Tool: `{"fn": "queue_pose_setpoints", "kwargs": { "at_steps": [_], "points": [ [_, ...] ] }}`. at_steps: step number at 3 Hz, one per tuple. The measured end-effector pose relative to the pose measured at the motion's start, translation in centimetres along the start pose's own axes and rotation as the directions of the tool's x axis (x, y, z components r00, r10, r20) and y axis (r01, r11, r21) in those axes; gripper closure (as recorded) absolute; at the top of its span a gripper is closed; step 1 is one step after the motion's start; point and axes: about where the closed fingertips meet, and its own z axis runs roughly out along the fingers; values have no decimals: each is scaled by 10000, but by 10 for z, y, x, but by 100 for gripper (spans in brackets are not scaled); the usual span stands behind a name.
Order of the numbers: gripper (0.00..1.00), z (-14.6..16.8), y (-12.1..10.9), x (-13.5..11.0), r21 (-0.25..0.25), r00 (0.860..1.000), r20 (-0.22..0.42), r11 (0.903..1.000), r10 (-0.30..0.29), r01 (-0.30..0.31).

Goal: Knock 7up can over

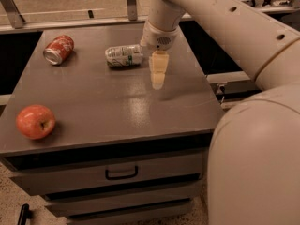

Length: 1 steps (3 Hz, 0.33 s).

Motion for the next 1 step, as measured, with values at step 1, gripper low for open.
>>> {"fn": "queue_pose_setpoints", "kwargs": {
  "at_steps": [1],
  "points": [
    [0,0,0,0,0,10000,0,10000,0,0]
  ]
}}
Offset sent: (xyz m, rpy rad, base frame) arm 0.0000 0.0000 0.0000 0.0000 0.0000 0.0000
